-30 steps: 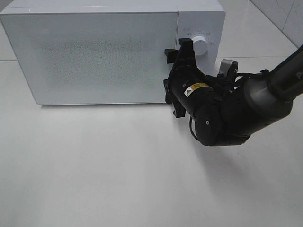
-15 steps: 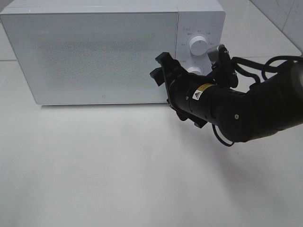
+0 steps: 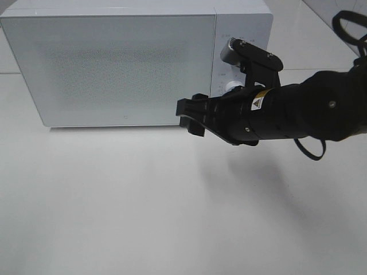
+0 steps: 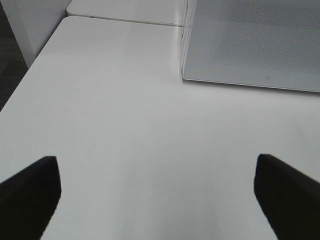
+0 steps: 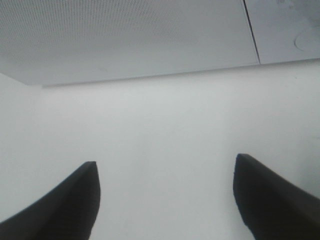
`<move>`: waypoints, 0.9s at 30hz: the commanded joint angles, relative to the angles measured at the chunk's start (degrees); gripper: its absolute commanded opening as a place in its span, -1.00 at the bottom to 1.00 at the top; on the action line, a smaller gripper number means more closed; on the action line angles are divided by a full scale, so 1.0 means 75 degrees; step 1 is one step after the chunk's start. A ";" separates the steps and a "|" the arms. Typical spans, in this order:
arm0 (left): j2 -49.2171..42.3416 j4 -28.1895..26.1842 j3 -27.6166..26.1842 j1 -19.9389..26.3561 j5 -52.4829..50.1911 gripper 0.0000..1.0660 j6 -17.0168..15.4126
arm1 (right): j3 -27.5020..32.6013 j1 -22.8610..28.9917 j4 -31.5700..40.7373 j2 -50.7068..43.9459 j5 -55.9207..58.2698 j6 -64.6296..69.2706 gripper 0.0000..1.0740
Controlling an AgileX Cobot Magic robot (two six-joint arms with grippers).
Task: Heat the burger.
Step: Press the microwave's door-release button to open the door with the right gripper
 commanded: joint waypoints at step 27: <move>-0.0115 -0.0015 0.0015 0.0031 -0.0061 0.83 -0.0023 | -0.0053 -0.0688 -0.1222 -0.3270 0.5959 -0.1948 0.42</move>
